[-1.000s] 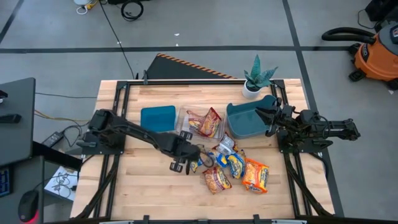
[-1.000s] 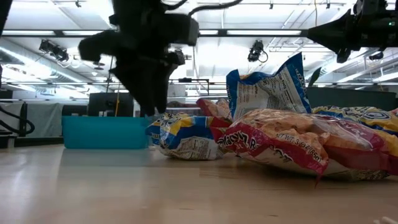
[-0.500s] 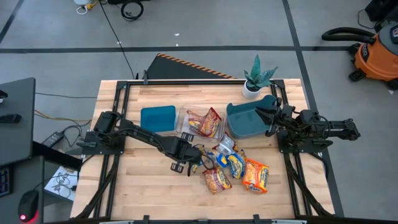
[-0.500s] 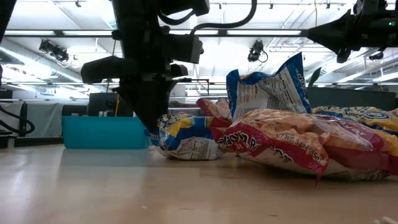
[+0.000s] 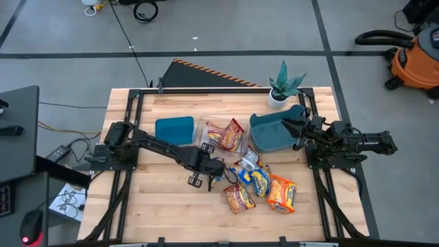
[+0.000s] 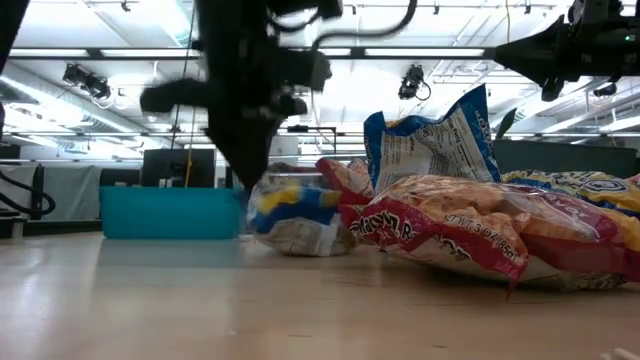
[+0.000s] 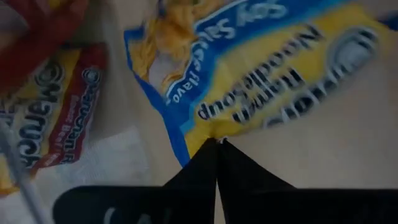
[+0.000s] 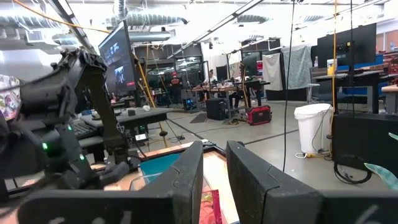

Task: Sort Maruchan noodles
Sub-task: Put the blue noodle pack into the right blue bin

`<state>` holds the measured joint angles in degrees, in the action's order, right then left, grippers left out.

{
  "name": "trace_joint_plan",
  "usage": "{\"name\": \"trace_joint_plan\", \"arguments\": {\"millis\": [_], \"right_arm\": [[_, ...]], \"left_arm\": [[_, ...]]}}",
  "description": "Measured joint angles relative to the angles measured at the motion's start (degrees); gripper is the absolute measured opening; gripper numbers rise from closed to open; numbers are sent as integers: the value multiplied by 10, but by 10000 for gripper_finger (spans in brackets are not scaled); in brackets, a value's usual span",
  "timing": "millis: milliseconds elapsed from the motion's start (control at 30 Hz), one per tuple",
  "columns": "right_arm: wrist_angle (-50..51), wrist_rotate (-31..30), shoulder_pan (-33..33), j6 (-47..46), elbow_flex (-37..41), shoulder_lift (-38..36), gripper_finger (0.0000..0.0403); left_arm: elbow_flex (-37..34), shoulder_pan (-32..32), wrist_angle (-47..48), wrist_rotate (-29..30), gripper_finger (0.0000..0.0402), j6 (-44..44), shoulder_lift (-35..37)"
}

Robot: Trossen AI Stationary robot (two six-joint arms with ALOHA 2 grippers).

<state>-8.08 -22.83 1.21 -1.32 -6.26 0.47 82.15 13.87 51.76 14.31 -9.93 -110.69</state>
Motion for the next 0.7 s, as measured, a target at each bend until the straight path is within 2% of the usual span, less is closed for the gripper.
{"name": "trace_joint_plan", "arguments": {"millis": [233,433,533,700], "right_arm": [[0,0,0,0,0,0,78],[0,0,0,0,0,0,78],[0,0,0,0,0,0,78],[0,0,0,0,0,0,78]], "left_arm": [[139,-26,135,-117,6,-53,0],[266,-58,171,-145,6,-104,0],[318,-73,156,-145,6,-152,1],[342,-105,33,-135,6,-210,2]]}}
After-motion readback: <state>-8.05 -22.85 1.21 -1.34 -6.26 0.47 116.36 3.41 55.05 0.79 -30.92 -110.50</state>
